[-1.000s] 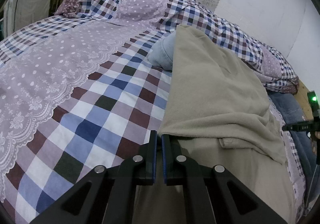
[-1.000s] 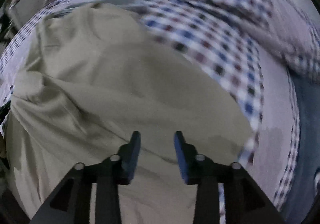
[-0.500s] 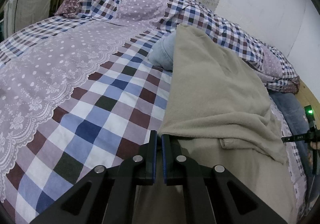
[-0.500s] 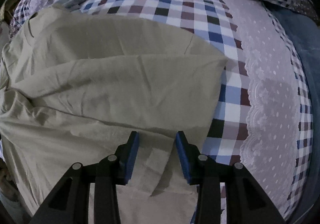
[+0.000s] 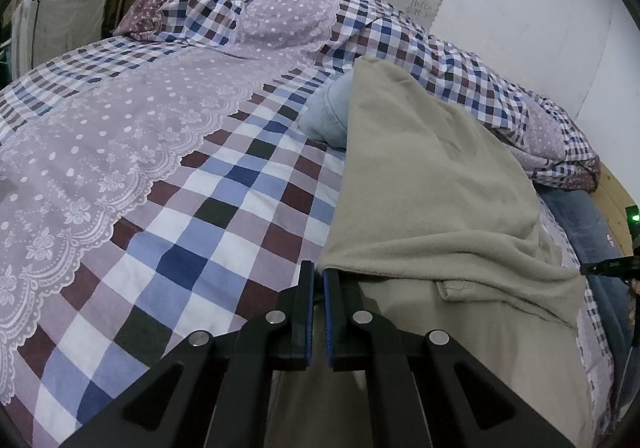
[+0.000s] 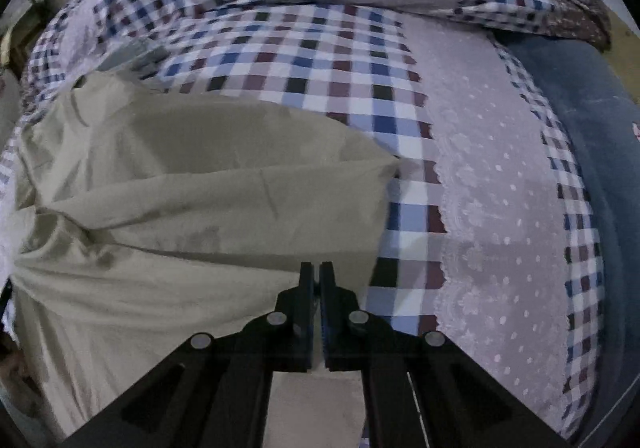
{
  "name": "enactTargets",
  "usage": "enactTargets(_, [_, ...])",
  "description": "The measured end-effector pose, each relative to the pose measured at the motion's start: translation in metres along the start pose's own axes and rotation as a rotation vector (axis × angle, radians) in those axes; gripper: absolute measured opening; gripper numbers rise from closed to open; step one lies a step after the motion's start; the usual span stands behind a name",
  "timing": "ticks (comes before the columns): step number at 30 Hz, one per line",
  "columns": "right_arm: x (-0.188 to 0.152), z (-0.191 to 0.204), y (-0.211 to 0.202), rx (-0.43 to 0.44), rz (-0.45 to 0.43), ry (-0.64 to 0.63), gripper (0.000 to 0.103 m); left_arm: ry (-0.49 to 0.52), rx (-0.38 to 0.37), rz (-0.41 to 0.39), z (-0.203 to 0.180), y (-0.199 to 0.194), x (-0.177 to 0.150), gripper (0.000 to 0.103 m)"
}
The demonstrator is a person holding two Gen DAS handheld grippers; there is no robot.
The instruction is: Fold clothes
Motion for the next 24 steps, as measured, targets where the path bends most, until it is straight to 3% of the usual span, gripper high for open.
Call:
enactTargets(5, [0.003, 0.004, 0.012, -0.076, -0.006, 0.033, 0.000, -0.006, 0.003, -0.009, 0.001, -0.001, 0.001, 0.003])
enactTargets(13, [0.006, 0.001, 0.026, -0.087, 0.024, 0.076, 0.001, -0.007, 0.001, 0.005, 0.002, 0.002, 0.000, 0.003])
enactTargets(16, [-0.010, 0.004, 0.018, -0.013, 0.018, 0.122, 0.015, -0.009, 0.000, 0.011, 0.002, 0.002, -0.001, 0.004])
enactTargets(18, [-0.021, 0.009, 0.012, 0.042, 0.007, 0.143, 0.035, -0.010, 0.000, 0.015, 0.002, 0.002, -0.002, 0.005])
enactTargets(20, [-0.032, 0.018, 0.010, 0.073, 0.012, 0.130, 0.036, -0.015, 0.002, 0.022, 0.002, 0.003, -0.002, 0.009])
enactTargets(22, [-0.041, 0.028, 0.010, 0.088, 0.023, 0.103, 0.036, -0.025, 0.009, 0.028, 0.004, 0.004, -0.003, 0.018])
enactTargets(24, [-0.047, 0.036, 0.015, 0.075, 0.039, 0.077, 0.035, -0.035, 0.006, 0.027, 0.006, 0.004, -0.004, 0.019])
Point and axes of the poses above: each gripper's, at about its wrist camera, not at the fingertips, and y roughly the way its jaws point, z to its left, x to its top, the point moved 8 cm from there along y, roughly the way its jaws point, and after that the axes turned 12 degrees about -x, right-handed, at the moved point
